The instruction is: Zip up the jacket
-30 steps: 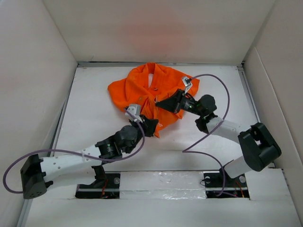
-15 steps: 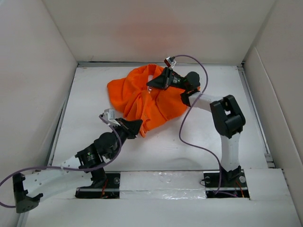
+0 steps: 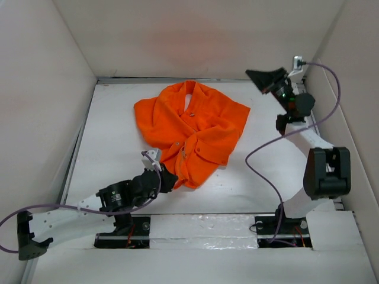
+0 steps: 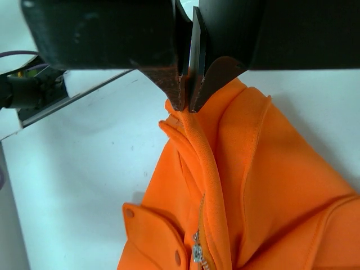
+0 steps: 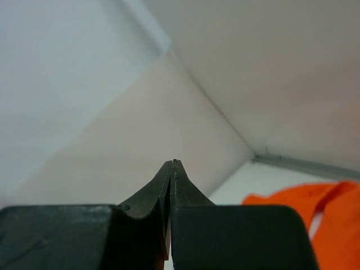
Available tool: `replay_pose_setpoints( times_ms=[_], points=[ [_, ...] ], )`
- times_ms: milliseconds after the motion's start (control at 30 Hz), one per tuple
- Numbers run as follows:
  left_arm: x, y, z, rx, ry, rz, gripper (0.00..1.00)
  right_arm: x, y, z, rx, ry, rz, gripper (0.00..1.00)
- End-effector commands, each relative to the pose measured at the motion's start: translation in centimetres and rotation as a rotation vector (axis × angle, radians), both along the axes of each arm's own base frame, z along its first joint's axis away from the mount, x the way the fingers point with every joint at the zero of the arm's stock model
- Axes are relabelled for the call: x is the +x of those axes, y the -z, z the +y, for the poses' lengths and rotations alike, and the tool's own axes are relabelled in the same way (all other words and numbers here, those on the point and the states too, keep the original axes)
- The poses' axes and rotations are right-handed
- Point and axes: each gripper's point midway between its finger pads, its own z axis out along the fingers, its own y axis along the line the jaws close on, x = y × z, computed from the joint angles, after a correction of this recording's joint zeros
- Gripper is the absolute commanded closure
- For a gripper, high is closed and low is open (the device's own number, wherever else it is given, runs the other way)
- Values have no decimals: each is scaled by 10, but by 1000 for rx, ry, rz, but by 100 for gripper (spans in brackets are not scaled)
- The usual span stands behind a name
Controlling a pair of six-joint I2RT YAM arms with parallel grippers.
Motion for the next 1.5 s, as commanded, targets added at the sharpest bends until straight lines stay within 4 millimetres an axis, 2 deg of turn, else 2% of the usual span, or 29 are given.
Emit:
replay_pose_setpoints(
  times_ms=[0,33,67,100,133,167,200,233,267,333,367,433,533,567,600,633,700,733,800,900,967,1133,1467],
  points=[
    [9,-35,1,-50,-55,-34,100,-70,90,69,-261,-190,-5,100],
    [5,-34,0,-59,-41,-12,100,-90,135,82,-326,-233,76,100],
    [2,-31,-1,-68,-35,3,100,-103,154,93,-420,-227,17,100],
    [-4,-23,-2,-87,-20,34,100,-136,175,116,-494,-313,63,100],
    [-7,-18,-2,-97,-14,52,100,-150,188,126,-573,-337,50,100],
    [-10,-14,-3,-111,-10,67,100,-148,202,130,-706,-270,-20,100],
    [-13,-9,-3,-122,-3,81,100,-166,231,133,-813,-306,72,100],
    [-16,-4,-3,-140,-2,97,100,-185,224,145,-856,-316,2,100],
    [-17,-2,-2,-144,-5,104,100,-187,232,142,-893,-278,2,100],
    [-18,-3,0,-157,-14,112,100,-199,221,148,-856,-257,-81,98],
    [-18,-3,0,-163,-13,114,100,-201,215,150,-850,-217,-113,92],
    [-19,-2,-2,-166,-8,120,100,-197,218,154,-897,-188,-129,77],
    [-19,0,-1,-152,-14,130,100,-186,230,171,-972,-204,-226,69],
    [-18,-1,-2,-153,-14,125,100,-190,233,181,-978,-253,-292,68],
    [-18,-2,-2,-153,-15,123,100,-187,248,186,-1002,-282,-280,67],
    [-18,-4,-2,-157,-12,118,100,-183,246,191,-1001,-283,-299,67],
    [-18,-7,-4,-169,-8,113,100,-187,245,201,-978,-339,-376,67],
    [-18,-7,-4,-173,-3,111,100,-186,252,204,-981,-345,-372,66],
    [-19,-7,-4,-182,5,104,100,-185,255,211,-953,-362,-396,59],
    [-19,-10,-6,-198,17,94,100,-187,254,220,-910,-395,-431,55],
    [-20,-11,-7,-205,25,89,100,-188,264,225,-902,-432,-414,52],
    [-21,-10,-8,-205,41,86,100,-188,262,234,-868,-438,-435,48],
    [-22,-11,-15,-219,71,79,100,-208,252,247,-830,-497,-512,44]
  ],
)
